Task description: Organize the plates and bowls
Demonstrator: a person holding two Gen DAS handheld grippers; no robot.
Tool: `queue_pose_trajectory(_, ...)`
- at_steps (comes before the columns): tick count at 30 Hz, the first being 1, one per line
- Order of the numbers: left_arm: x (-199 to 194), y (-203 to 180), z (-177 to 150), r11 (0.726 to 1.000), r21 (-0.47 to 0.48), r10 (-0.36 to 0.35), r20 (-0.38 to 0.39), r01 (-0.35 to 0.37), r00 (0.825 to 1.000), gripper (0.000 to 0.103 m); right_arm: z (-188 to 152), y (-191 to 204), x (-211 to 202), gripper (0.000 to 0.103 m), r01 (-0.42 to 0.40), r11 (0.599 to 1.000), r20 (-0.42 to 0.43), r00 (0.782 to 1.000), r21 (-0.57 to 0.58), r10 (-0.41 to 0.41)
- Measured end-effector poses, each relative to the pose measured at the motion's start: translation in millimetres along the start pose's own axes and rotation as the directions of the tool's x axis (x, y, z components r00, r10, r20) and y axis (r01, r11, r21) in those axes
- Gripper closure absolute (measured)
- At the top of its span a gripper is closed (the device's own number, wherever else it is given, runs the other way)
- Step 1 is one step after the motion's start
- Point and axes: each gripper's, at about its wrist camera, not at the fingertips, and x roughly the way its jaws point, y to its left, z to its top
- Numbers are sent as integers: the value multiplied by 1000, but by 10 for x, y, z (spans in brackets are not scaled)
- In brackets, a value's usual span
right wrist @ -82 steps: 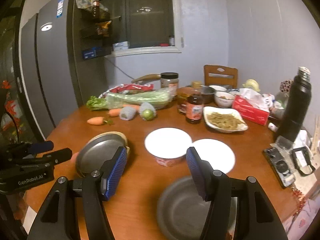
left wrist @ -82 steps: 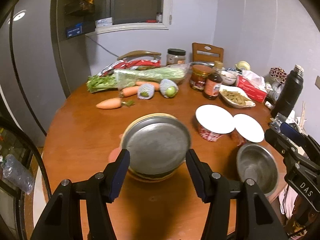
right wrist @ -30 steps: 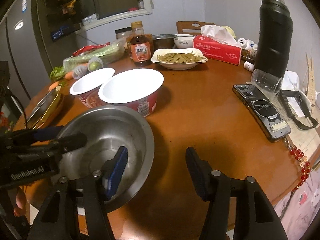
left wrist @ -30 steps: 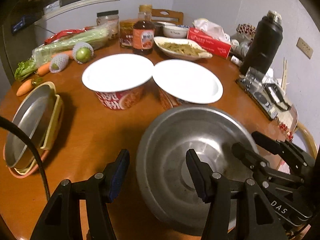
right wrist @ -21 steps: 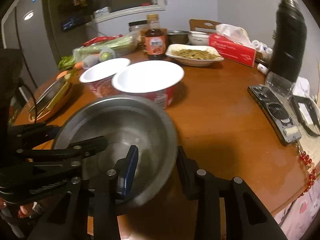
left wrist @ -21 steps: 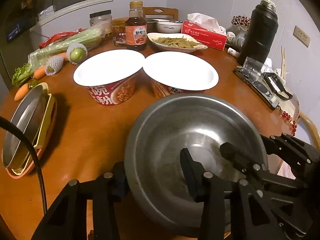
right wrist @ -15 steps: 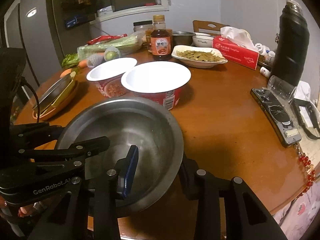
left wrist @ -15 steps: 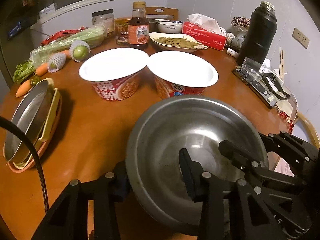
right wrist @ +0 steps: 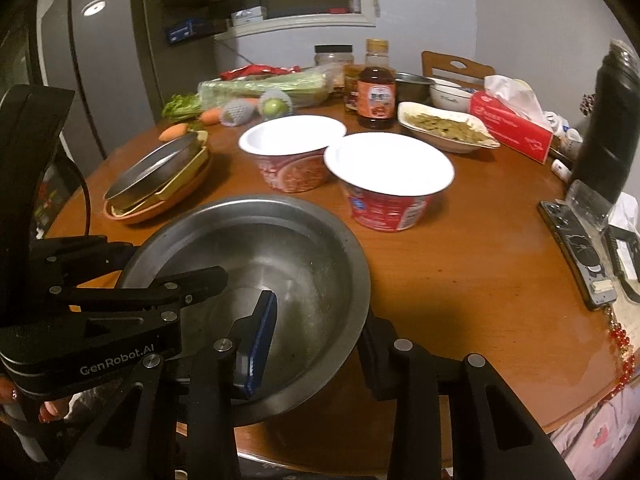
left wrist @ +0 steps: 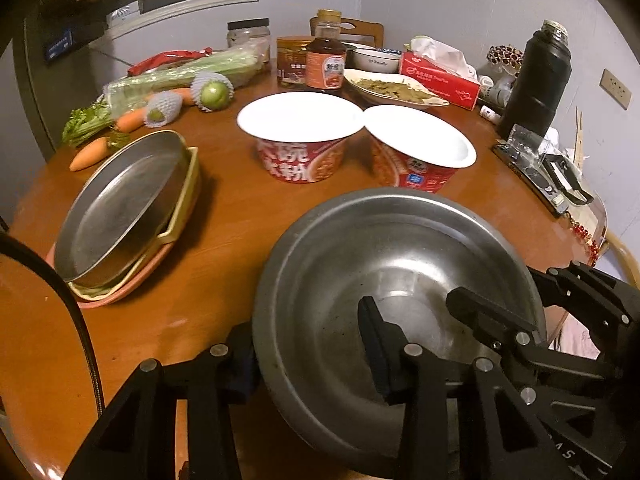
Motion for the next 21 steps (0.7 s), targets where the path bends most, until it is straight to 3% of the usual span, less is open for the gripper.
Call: queue_pose_trajectory(21,64,84,-29,999,-20,35,7,-35,999,59,-22,115,171,62,-22,1000,-19,1000,-12,22)
